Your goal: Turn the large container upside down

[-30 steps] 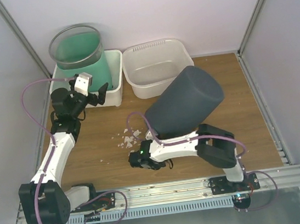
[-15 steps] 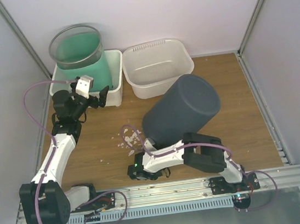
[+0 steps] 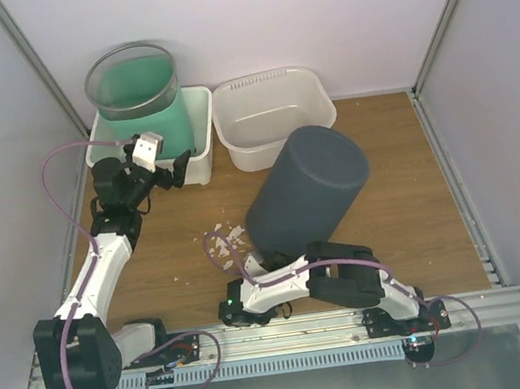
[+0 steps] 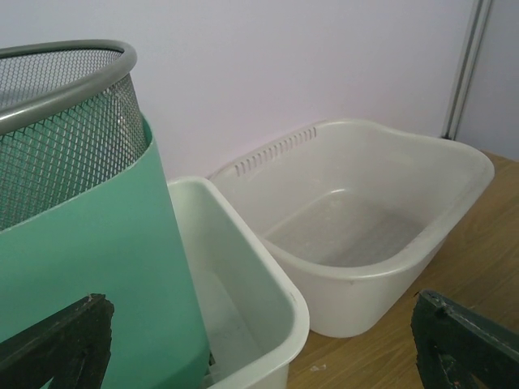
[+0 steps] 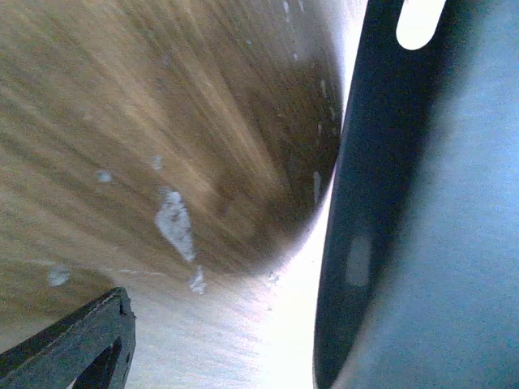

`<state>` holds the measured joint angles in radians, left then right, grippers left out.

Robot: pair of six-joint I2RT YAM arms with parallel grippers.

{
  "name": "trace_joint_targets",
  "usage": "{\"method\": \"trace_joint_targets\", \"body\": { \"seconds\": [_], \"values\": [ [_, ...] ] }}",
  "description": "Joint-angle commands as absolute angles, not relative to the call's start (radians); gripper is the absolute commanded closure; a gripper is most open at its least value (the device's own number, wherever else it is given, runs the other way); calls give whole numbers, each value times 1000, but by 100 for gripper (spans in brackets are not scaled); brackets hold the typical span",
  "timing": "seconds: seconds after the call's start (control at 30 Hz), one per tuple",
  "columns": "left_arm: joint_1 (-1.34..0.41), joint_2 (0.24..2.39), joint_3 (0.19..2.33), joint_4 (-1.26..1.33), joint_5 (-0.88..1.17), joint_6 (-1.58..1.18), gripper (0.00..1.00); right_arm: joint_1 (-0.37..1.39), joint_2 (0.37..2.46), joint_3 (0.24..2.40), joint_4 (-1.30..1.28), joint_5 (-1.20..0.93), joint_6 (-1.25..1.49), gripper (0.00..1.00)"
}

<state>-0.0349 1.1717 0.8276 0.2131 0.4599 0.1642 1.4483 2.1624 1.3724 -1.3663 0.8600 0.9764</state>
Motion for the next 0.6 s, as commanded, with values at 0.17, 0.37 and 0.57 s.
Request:
{"method": "trace_joint_targets", "body": {
  "seconds": [0.17, 0.37, 0.57],
  "values": [
    [-73, 1188, 846, 248, 488, 151, 1, 1540, 2241, 1518, -1324, 721, 926, 10],
    [-110, 1227, 893, 200, 505, 169, 1, 1583, 2237, 1560, -1326, 610, 896, 9],
    [-146, 1248, 914, 170, 494, 203, 1, 1607, 2196, 1608, -1320, 577, 960, 9]
  ]
}}
